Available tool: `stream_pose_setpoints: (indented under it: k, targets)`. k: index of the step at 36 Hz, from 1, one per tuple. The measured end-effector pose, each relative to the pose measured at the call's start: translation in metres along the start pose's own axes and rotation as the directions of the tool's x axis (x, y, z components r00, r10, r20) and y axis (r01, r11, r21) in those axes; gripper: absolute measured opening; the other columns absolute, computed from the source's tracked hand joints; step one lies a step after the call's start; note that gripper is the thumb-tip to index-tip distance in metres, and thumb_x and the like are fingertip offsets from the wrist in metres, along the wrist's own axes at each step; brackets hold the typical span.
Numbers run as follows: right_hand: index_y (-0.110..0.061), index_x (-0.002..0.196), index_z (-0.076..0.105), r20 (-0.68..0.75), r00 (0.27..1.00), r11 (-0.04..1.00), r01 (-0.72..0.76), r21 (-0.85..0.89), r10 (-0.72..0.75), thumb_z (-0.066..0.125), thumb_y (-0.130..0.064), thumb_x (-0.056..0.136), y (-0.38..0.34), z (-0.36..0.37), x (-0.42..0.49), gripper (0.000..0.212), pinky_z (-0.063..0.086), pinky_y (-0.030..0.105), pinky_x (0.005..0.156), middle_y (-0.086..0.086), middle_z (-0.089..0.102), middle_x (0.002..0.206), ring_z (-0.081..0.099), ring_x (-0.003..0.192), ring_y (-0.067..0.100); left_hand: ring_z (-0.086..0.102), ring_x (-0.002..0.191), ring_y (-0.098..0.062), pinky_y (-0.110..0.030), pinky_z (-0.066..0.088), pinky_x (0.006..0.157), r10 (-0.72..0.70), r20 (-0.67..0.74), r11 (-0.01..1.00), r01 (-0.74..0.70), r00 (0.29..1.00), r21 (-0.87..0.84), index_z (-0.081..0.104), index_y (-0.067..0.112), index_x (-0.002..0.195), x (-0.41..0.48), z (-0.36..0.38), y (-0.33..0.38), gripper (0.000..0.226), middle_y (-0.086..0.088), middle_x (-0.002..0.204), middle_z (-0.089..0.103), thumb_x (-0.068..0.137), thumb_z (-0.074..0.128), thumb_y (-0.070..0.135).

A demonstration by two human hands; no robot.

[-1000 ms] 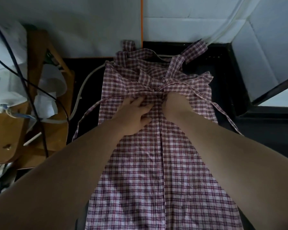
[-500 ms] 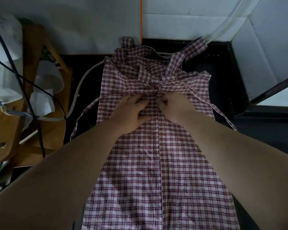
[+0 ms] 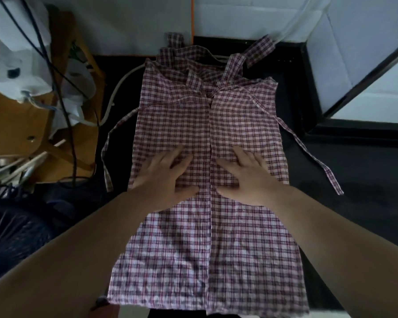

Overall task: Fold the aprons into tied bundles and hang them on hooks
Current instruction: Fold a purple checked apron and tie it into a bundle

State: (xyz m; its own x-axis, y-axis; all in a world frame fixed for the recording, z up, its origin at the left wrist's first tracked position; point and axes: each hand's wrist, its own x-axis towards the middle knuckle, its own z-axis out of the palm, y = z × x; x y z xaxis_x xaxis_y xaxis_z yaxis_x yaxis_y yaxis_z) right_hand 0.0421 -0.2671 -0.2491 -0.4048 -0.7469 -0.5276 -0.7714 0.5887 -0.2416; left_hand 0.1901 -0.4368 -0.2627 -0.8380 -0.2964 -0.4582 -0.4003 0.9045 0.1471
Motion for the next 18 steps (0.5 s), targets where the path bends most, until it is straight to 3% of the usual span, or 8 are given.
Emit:
stream_pose_setpoints:
  k: [4, 8, 12, 15, 18]
  targets:
    - [-0.048, 0.147, -0.001, 0.018, 0.999, 0.999, 0.033, -0.034, -0.032, 0.041, -0.062, 0.090, 0.007, 0.005, 0.000, 0.072, -0.014, 0.041, 0.116, 0.002, -0.026, 0.156, -0.018, 0.144, 0.029, -0.033, 0.141, -0.022, -0.048, -0.016, 0.115, 0.018, 0.106, 0.991, -0.032, 0.994, 0.131, -0.029, 0.037, 0.144, 0.001, 0.010, -0.009, 0.103, 0.003, 0.148, -0.043, 0.065, 0.010, 0.090]
    - [-0.047, 0.147, -0.002, 0.003, 1.000, 0.997, 0.021, -0.072, -0.021, 0.037, -0.063, 0.091, 0.013, -0.002, 0.014, 0.071, -0.015, 0.040, 0.115, 0.003, -0.026, 0.156, -0.019, 0.144, 0.028, -0.032, 0.141, -0.024, -0.052, -0.016, 0.114, 0.002, 0.087, 0.990, -0.014, 0.996, 0.138, -0.030, 0.037, 0.144, 0.015, 0.003, -0.008, 0.108, 0.001, 0.149, -0.042, 0.054, -0.002, 0.091]
    - [-0.044, 0.149, -0.001, -0.099, 0.993, 0.986, -0.072, -0.150, 0.057, 0.030, -0.068, 0.090, 0.021, -0.019, 0.036, 0.071, -0.012, 0.042, 0.116, 0.006, -0.018, 0.158, -0.012, 0.145, 0.031, -0.033, 0.140, -0.027, -0.059, -0.019, 0.111, -0.084, 0.019, 0.978, 0.078, 0.996, 0.192, -0.023, 0.035, 0.147, 0.039, -0.019, -0.010, 0.104, -0.004, 0.153, -0.037, 0.061, -0.002, 0.089]
    - [-0.036, 0.150, 0.003, -0.288, 0.947, 0.958, -0.205, -0.199, 0.142, 0.030, -0.064, 0.092, 0.018, -0.030, 0.048, 0.069, 0.001, 0.047, 0.118, 0.010, -0.005, 0.159, 0.003, 0.145, 0.035, -0.022, 0.144, -0.032, -0.060, -0.013, 0.110, -0.180, -0.136, 0.940, 0.211, 0.974, 0.269, -0.018, 0.027, 0.150, 0.054, -0.036, -0.002, 0.097, -0.011, 0.156, -0.027, 0.077, 0.012, 0.085]
    - [-0.028, 0.148, 0.017, -0.384, 0.911, 0.956, -0.233, -0.177, 0.150, 0.038, -0.054, 0.095, 0.003, -0.035, 0.046, 0.063, 0.027, 0.046, 0.108, 0.012, 0.021, 0.152, 0.030, 0.135, 0.034, 0.009, 0.142, -0.034, -0.054, 0.012, 0.114, -0.161, -0.264, 0.941, 0.229, 0.951, 0.250, 0.000, 0.024, 0.152, 0.055, -0.043, 0.013, 0.085, -0.014, 0.157, -0.001, 0.089, 0.033, 0.070]
